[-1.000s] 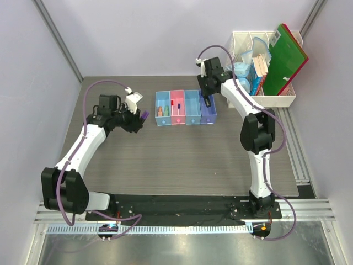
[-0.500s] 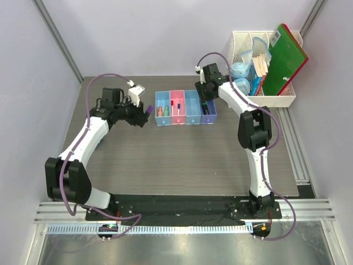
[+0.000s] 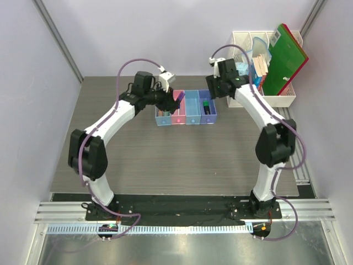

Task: Sort the stationery into containers
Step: Place the pen in the storage box.

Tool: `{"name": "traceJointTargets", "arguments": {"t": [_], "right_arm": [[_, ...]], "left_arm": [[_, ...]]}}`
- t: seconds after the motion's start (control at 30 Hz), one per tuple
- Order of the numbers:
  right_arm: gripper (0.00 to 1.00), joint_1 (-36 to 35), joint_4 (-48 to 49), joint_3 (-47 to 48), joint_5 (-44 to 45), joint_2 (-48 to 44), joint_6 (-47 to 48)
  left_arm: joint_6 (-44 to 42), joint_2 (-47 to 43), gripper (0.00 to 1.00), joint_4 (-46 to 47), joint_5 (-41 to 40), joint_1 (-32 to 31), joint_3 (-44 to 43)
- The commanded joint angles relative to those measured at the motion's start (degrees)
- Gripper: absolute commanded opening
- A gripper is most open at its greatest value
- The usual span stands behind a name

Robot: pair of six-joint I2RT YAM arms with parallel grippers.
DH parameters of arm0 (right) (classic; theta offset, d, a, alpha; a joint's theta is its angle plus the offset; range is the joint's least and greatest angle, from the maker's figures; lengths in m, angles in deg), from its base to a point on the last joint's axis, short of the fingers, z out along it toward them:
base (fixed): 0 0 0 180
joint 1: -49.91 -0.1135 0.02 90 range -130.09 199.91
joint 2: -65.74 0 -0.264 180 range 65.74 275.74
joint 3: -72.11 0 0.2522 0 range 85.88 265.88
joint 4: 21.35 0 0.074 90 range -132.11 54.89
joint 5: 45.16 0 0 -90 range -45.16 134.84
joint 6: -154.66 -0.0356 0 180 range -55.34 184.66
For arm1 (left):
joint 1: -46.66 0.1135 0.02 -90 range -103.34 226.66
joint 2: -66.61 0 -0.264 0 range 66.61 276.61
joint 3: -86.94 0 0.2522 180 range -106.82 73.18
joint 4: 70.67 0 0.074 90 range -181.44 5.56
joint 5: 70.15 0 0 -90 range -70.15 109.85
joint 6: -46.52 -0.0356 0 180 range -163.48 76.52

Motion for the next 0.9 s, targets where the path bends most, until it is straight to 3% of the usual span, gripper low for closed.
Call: {"name": "traceJointTargets", "arguments": {"t": [0.0,0.4,0.67,0.87], "right_arm": [[0.66,2.5,4.8,-7.2,3.6,-14.4,2.3],[0.75,5.6,4.6,-26.9,2.7,-37.1,10.1],[0.77,7.0,4.3,-31.9,2.9,-42.5,10.6],[0.77,7.6,4.3,-31.9,1.8,-43.2,10.0]], "left_arm": [[8.4,7.4,0.00,7.4,5.0,-2.8,-8.6],[25.1,30.8,0.00,15.0,11.2,-5.8,-29.5],[32.1,38.3,0.00,18.0,9.9,-6.0,-40.9],[36.1,42.0,0.00,20.8,8.7,-6.4,-42.6]]}}
